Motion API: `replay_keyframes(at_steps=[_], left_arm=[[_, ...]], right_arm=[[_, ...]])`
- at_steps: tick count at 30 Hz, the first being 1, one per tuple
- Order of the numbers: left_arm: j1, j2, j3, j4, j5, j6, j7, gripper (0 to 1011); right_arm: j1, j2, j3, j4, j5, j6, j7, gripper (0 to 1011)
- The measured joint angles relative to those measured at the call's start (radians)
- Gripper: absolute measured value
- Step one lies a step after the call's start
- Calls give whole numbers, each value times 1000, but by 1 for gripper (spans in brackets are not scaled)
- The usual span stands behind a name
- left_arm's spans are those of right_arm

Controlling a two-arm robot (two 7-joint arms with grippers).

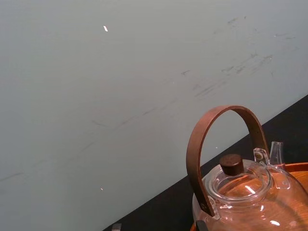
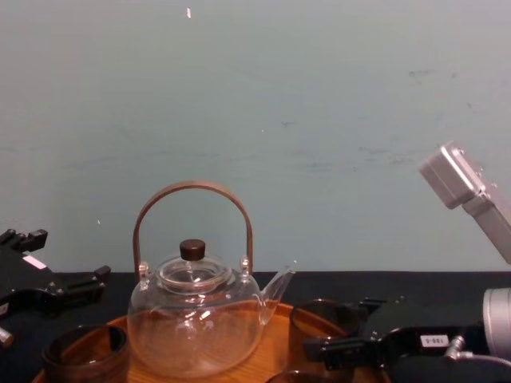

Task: Pick up the glass from the table and place it on the tray.

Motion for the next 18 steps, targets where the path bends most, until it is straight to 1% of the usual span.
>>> replay_keyframes(at_steps=[6,8,10,11,18], left_arm=[[0,0,0,0,0,0,0,1001],[0,0,0,0,0,0,0,1001],[0,0,0,0,0,0,0,1001],[0,0,0,0,0,0,0,1001],[0,0,0,0,0,0,0,1001]], right_arm=[[0,0,0,0,2,0,1,902],[0,0,0,0,3,0,1,947],[0,0,0,0,3,0,1,969],[0,0,1,0,3,0,1,1002],[0,0,1,0,5,0,2,1002]])
